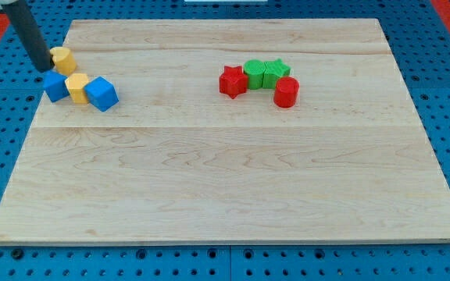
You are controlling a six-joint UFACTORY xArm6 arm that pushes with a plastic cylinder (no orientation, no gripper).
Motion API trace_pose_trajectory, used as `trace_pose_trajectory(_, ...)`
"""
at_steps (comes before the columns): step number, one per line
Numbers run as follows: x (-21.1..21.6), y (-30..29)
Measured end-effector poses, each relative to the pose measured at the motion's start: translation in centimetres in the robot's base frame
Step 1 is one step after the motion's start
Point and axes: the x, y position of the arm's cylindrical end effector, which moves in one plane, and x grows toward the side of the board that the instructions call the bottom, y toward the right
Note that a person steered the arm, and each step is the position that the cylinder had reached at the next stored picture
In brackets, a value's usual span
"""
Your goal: Push the yellow heart towards up
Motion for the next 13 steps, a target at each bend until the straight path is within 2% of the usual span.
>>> trace_pose_trajectory(2,-0.3,0.0)
trace_pose_trajectory(3,-0.3,4.3)
trace_pose_trajectory(5,1.0,6.3)
trace_pose_trajectory(7,1.0,12.4)
trace_pose_trajectory(8,-0.5,14.0)
trace_pose_trajectory(9,-1.6,12.7)
trace_pose_trajectory(10,1.4,12.0)
trace_pose_trajectory(13,-4.5,12.2)
